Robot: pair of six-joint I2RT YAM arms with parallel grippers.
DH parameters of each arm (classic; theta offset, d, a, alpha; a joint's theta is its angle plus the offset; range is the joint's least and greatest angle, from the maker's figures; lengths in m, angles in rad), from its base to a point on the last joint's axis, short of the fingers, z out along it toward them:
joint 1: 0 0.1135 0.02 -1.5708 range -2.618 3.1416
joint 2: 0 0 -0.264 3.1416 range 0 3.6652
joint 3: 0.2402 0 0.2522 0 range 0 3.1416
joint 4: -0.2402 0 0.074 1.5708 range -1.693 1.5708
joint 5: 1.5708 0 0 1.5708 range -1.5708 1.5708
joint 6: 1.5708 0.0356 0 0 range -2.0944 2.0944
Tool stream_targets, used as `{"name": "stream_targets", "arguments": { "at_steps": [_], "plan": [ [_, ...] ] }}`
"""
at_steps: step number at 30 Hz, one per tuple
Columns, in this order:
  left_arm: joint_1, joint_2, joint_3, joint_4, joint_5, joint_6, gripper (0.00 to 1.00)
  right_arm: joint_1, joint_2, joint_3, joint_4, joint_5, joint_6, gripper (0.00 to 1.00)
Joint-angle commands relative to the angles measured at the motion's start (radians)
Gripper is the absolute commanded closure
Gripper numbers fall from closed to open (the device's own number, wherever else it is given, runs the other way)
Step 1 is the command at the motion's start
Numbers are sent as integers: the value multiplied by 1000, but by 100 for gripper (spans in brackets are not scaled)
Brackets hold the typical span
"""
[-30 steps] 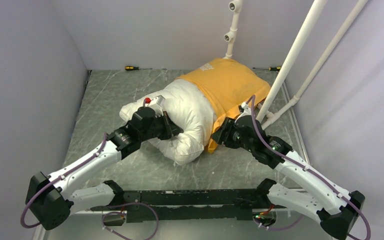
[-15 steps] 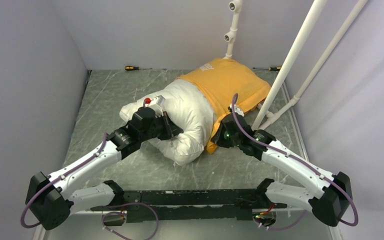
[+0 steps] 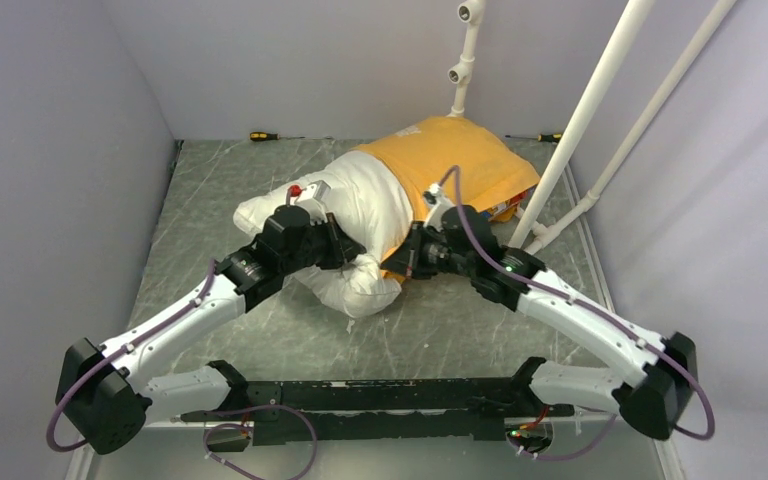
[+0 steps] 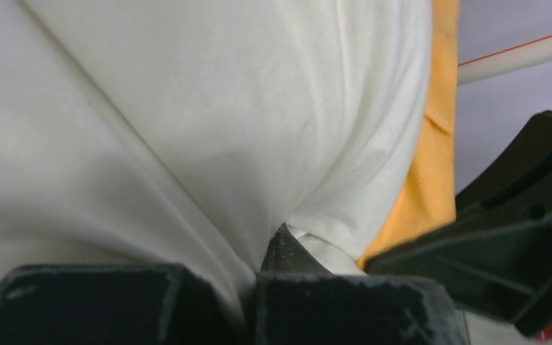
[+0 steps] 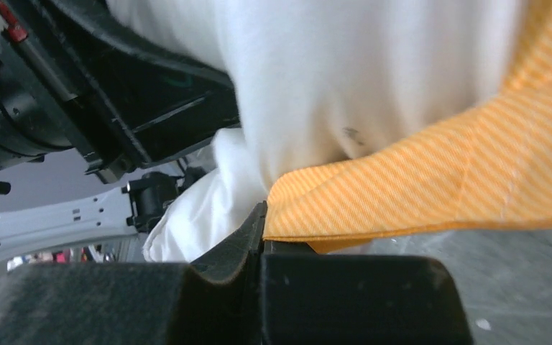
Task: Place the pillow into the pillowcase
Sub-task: Stuff the pillow into the pillowcase.
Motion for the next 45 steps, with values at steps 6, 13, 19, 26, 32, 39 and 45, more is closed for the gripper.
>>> {"name": "stream_targets", "arguments": {
  "at_steps": [6, 13, 19, 26, 32, 39, 45],
  "plan": [
    [-58, 56, 116, 311, -47, 116, 100, 318, 233, 409, 576, -433, 49, 100],
    [-154, 149, 124, 363, -186, 163, 100, 410, 375, 523, 778, -528, 115, 100],
    [-165, 185, 35, 429, -174, 134, 100, 421, 337, 462, 733, -462, 58, 100],
    [-204, 124, -76, 453, -121, 87, 100, 421, 255, 429, 140, 49, -103, 72],
    [-238, 18, -182, 414, -182, 49, 100, 423, 111, 449, -64, 336, -146, 24],
    [-246, -14, -222, 394, -195, 26, 100, 414, 141, 590, -392, 719, -146, 38],
    [-260, 30, -193, 383, -179, 27, 100, 234, 152, 555, -549, 752, -87, 53]
  ]
}}
